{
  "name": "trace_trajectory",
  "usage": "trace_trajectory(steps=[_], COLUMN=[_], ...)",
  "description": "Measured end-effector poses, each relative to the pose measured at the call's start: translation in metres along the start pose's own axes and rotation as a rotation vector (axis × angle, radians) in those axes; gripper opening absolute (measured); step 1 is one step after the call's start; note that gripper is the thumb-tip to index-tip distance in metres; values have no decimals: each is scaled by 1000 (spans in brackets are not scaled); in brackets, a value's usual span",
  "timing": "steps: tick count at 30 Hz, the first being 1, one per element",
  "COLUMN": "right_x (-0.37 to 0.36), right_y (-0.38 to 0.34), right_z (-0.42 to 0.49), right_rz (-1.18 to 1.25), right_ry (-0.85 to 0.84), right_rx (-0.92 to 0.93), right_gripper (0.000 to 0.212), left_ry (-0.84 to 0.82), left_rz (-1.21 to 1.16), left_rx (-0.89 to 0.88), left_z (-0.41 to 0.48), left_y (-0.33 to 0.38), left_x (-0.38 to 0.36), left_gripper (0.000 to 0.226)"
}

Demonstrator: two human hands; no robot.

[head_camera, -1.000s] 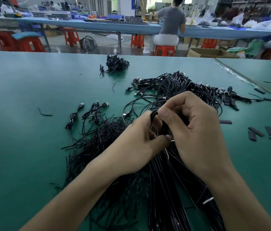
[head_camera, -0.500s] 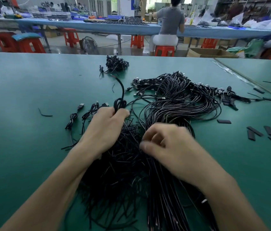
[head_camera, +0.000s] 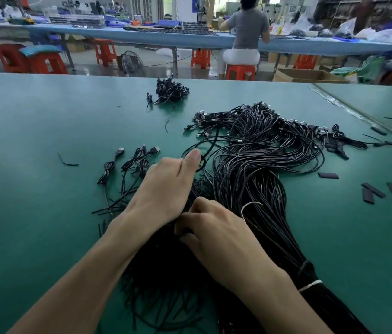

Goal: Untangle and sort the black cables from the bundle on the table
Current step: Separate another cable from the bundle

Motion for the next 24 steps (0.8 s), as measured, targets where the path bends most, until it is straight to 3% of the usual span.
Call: trace_trajectory(steps=[7,10,15,20,24], right_x=[23,39,58,58,49], right_y=[7,19,53,71,54], right_z=[-3,-5,-14,-22,-16], right_rz=[231,419,712,1374,1661], right_ry=[165,307,548,808,796], right_rx=[-23,-61,-220,-287,-245], right_gripper=[6,7,10,9,9], left_ry=[126,190,145,72,-14], left_rz=[-169,-259,-293,-314,-429], left_rx=[23,68,-22,-132,-147], left_z=[-6,-9,-8,-15,-22], left_y=[4,5,16,35,46], left_x=[15,20,19,8,-6], left_gripper=[73,59,61,63,55])
Point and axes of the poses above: each hand's wrist, its own z-axis towards the middle knuckle, its own x-axis out of the back of the hand, y = z × x, the point moved 8 cm from there along z, towards the middle knuckle, and after that the axes turned 3 degrees about -y, right-handed, at the moved point
